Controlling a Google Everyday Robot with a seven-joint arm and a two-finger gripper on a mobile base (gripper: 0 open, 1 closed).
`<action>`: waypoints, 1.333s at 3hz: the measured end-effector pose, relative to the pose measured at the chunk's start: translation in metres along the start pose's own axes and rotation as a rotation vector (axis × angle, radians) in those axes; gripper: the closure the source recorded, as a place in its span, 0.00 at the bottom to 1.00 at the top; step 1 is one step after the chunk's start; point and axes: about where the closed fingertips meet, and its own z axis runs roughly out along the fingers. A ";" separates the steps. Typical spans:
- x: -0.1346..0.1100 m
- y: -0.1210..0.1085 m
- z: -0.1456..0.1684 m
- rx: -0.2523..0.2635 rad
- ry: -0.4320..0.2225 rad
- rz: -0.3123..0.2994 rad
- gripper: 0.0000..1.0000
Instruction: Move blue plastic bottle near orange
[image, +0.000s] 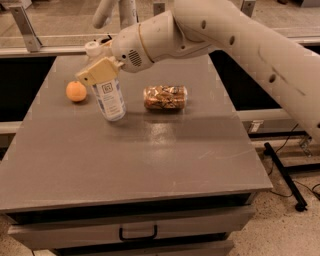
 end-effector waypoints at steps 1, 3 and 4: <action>-0.023 -0.028 0.018 0.039 -0.027 -0.027 1.00; -0.029 -0.039 0.021 0.087 -0.049 -0.010 1.00; -0.041 -0.064 0.027 0.136 -0.066 -0.018 1.00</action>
Offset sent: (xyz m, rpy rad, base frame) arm 0.0254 0.0187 0.0113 0.0186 -0.0325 -0.0223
